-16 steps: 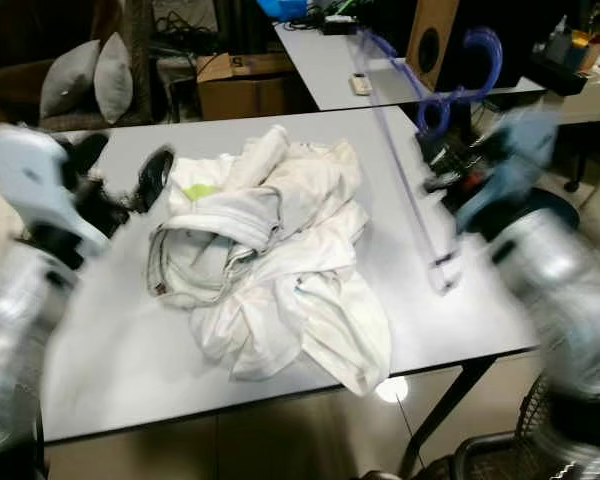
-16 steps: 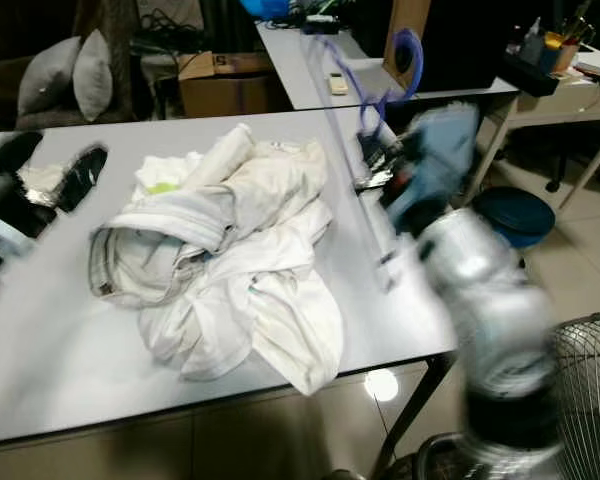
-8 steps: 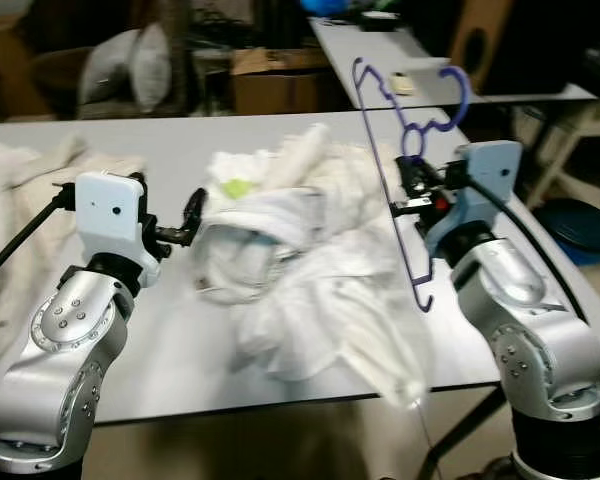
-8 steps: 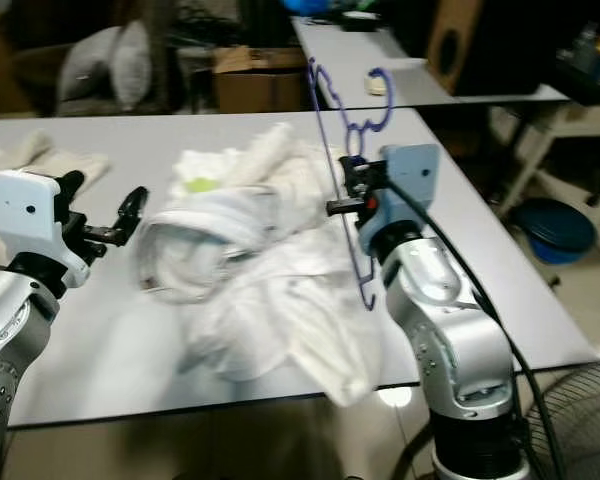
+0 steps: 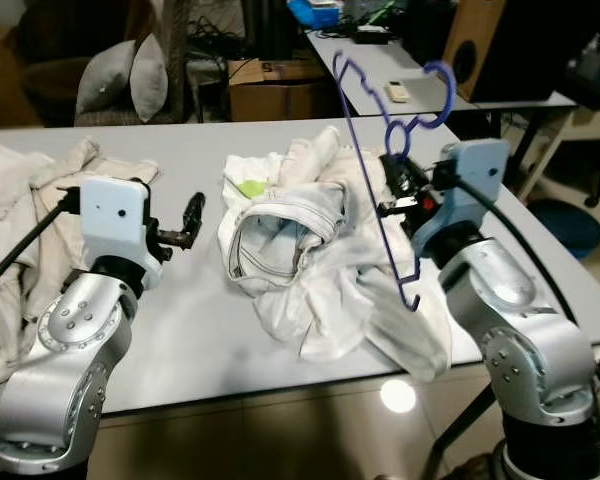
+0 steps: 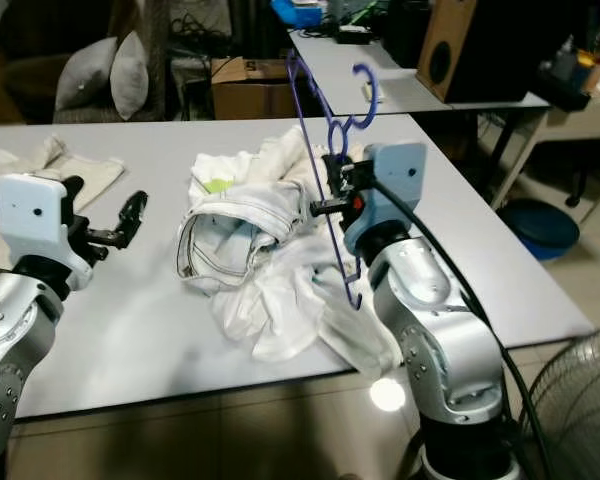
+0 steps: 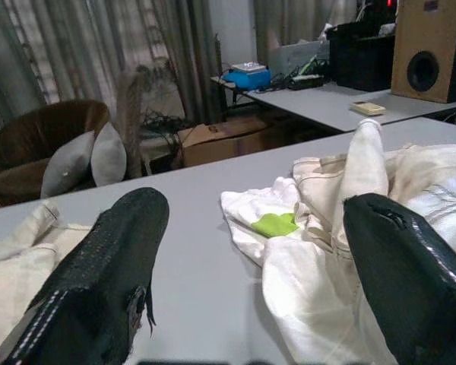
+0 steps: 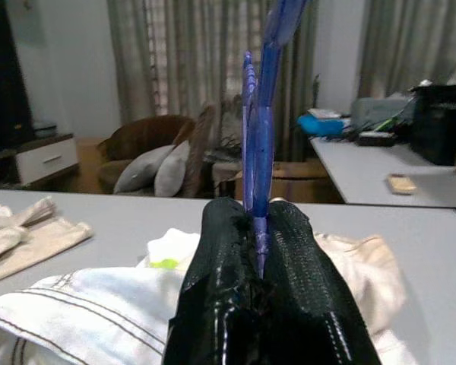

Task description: Hang hanger

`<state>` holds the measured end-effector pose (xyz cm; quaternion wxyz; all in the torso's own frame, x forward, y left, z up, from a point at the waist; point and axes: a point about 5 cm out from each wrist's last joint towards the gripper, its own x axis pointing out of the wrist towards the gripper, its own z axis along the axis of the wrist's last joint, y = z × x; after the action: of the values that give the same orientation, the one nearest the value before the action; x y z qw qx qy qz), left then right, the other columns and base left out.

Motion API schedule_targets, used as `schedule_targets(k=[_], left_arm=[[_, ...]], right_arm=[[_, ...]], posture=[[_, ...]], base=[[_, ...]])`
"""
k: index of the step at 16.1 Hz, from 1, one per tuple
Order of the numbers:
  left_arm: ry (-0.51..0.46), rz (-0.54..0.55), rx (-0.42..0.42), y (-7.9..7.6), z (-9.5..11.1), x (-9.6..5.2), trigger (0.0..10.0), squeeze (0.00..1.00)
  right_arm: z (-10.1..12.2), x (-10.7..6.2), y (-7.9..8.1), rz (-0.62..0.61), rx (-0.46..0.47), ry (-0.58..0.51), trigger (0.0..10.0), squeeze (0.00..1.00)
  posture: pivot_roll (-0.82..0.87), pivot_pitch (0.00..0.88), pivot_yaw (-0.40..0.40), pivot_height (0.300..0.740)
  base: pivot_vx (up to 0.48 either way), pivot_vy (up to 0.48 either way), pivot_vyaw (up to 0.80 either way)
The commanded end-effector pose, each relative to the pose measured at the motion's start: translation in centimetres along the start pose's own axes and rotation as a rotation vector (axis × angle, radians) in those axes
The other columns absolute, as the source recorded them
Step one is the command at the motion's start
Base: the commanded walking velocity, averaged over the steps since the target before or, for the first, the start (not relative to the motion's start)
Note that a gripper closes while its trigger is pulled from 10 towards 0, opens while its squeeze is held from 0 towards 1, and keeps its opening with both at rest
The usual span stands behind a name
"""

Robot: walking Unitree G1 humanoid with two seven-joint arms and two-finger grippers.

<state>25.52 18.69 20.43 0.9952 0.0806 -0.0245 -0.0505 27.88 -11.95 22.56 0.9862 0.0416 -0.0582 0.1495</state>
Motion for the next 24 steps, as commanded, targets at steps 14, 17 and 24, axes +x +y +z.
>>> schedule_targets(k=[14,17,24], left_arm=[[0.016,0.001,0.030,0.0,-0.1,0.1,10.0,0.00],[0.018,0.011,0.030,0.1,-0.1,0.0,10.0,0.00],[0.026,0.004,0.036,0.0,-0.3,0.0,10.0,0.00]], right_arm=[[0.1,0.0,0.0,0.003,-0.004,-0.022,10.0,0.00],[0.0,0.0,0.5,0.030,-0.003,-0.015,10.0,0.00],[-1.2,-0.2,0.1,0.005,-0.032,0.036,10.0,0.00]], posture=[[-0.03,0.000,0.036,0.740],[-0.02,0.000,0.033,0.740],[-0.03,0.000,0.039,0.740]], base=[[0.000,0.334,0.00],[0.000,0.335,0.00],[0.000,0.334,0.00]])
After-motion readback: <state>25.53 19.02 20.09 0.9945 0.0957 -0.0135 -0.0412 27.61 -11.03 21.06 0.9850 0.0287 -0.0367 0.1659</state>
